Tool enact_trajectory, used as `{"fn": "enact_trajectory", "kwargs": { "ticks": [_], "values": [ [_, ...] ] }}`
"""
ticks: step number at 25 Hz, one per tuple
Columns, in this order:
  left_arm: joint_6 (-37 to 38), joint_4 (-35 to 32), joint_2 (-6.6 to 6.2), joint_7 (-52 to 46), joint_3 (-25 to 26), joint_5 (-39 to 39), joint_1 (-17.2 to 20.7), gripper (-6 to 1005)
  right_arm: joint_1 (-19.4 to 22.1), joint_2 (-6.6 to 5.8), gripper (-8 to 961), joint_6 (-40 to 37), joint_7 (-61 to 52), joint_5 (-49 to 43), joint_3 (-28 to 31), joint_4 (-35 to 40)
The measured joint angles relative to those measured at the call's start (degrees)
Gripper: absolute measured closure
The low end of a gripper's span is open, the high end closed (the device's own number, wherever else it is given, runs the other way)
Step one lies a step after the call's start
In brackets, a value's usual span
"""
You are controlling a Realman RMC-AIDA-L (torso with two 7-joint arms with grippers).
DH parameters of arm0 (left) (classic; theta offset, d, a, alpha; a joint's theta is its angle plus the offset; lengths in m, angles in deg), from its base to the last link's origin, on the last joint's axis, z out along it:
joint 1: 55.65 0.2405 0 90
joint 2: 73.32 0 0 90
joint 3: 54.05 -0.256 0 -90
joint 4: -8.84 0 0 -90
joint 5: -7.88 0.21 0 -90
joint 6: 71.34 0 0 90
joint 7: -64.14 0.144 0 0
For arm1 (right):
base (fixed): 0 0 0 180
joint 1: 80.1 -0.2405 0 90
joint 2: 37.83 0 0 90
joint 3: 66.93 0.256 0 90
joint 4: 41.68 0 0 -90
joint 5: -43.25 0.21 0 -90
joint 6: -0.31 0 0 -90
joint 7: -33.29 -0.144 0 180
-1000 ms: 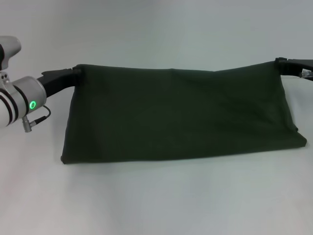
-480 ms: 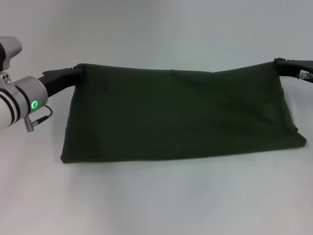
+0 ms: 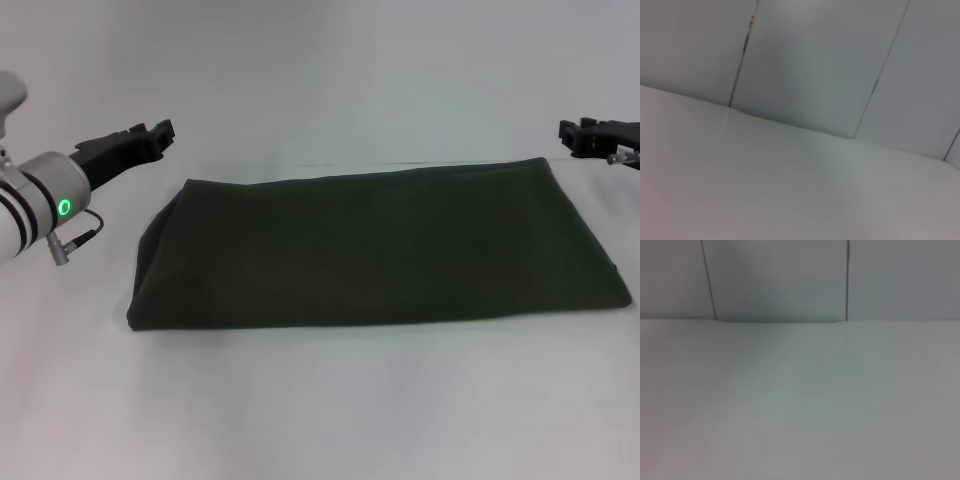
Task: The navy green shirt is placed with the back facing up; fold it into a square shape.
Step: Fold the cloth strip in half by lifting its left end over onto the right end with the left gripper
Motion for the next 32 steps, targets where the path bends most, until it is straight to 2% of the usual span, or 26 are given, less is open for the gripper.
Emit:
{"fn": "enact_trajectory", "kwargs": {
  "ticks": [1,4,7,9,12,16,20,24,27,32],
  "values": [
    [-0.1,0.1,0.0,0.0,0.0,-0.8,0.1,775,0.0,0.0,844,0.3,0.6,0.0,0.0,0.0],
    [-0.1,0.4,0.0,0.0,0.0,-2.3,0.4,663,0.0,-0.25,790,0.0,0.9,0.0,-0.1,0.4],
    [0.7,0.7,-0.01,-0.3,0.0,-3.5,0.7,550,0.0,-1.06,737,-2.8,-1.2,0.0,-0.1,0.7],
    [2.9,0.7,-0.03,-1.0,0.0,-4.1,1.3,454,0.4,-2.04,527,-5.6,-3.6,0.0,-0.2,0.7],
    [7.0,0.4,-0.19,-2.3,-0.3,-4.3,2.1,310,1.6,-3.87,407,-10.0,-10.0,-0.2,-2.3,0.8],
    [13.2,-0.7,-0.46,-3.4,-0.4,-4.4,4.0,245,3.6,-5.35,241,-15.0,-19.8,-0.3,-7.9,2.8],
    [21.7,-1.4,-1.1,-6.5,-0.6,-4.2,6.7,213,6.4,-5.59,59,-24.8,-25.9,-0.2,-9.6,7.2],
    [30.4,-2.8,-1.47,-13.4,-0.7,-2.7,9.7,213,8.9,-5.34,41,-34.9,-27.8,0.3,-8.4,10.0],
    [34.2,-5.1,-1.47,-20.4,-0.8,0.8,11.8,213,10.1,-4.93,36,-39.6,-27.9,0.5,-8.2,10.4],
    [38.7,-8.1,-0.98,-26.1,-0.4,4.9,15.3,214,11.7,-3.87,36,-39.8,-27.5,0.8,-8.1,10.4]
  ]
}}
